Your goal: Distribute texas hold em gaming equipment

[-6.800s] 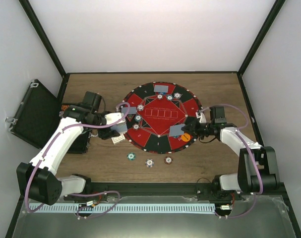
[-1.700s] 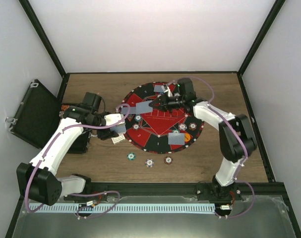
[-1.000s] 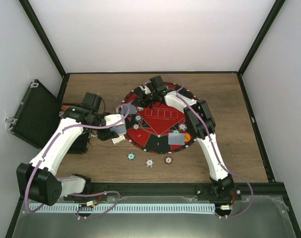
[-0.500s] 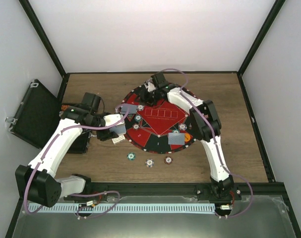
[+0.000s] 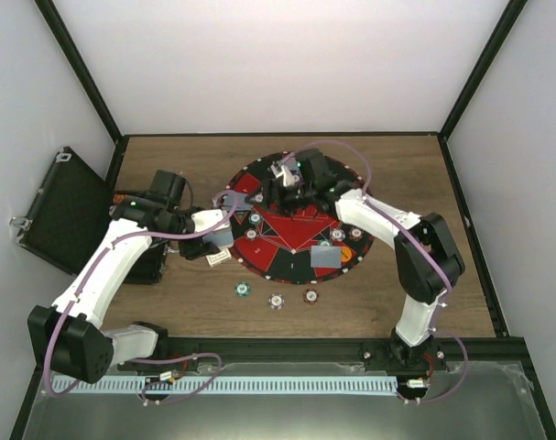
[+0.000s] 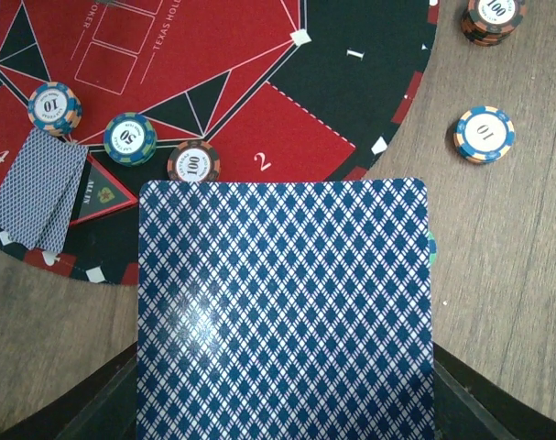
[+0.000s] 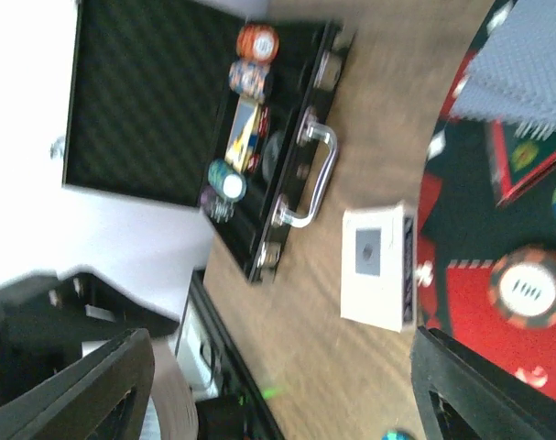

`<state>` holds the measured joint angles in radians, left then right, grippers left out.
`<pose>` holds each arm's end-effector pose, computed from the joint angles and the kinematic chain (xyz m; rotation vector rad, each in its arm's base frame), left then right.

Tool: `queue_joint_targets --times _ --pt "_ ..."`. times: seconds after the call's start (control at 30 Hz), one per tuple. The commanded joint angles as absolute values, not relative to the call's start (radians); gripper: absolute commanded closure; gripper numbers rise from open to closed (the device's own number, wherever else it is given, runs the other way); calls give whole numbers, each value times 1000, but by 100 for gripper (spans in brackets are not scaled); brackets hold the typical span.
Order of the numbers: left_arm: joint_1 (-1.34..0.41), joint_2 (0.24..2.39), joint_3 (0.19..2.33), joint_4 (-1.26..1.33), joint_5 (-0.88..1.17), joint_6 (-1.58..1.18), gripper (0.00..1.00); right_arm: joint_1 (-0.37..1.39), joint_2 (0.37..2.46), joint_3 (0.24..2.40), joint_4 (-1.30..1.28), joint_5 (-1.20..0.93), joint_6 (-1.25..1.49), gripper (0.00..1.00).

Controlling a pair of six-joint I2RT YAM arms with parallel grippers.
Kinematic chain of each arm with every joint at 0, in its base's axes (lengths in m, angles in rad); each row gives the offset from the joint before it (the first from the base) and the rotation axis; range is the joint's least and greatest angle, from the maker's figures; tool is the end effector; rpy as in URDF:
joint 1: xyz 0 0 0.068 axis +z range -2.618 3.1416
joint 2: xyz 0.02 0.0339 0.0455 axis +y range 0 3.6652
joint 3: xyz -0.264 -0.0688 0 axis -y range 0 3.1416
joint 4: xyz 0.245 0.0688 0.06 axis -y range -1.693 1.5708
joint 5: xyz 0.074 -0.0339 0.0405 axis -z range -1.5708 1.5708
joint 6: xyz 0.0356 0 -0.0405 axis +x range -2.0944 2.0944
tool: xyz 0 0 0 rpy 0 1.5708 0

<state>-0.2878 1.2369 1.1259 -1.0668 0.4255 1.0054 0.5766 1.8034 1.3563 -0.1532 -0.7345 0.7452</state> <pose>0.2110 -0.0778 0.2971 1.6609 2.0141 -0.3452 0.3312 0.2438 0.2618 -0.2799 2.4057 1.4891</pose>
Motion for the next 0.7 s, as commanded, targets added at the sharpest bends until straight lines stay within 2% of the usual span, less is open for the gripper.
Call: queue_joint_targets --times 0.0,0.67 --pt "-285 1234 1161 -1054 457 1007 96 633 1726 1224 26 -844 831 21" --pt "-286 1247 1172 -1057 460 1004 95 782 1794 1222 182 -933 914 21"
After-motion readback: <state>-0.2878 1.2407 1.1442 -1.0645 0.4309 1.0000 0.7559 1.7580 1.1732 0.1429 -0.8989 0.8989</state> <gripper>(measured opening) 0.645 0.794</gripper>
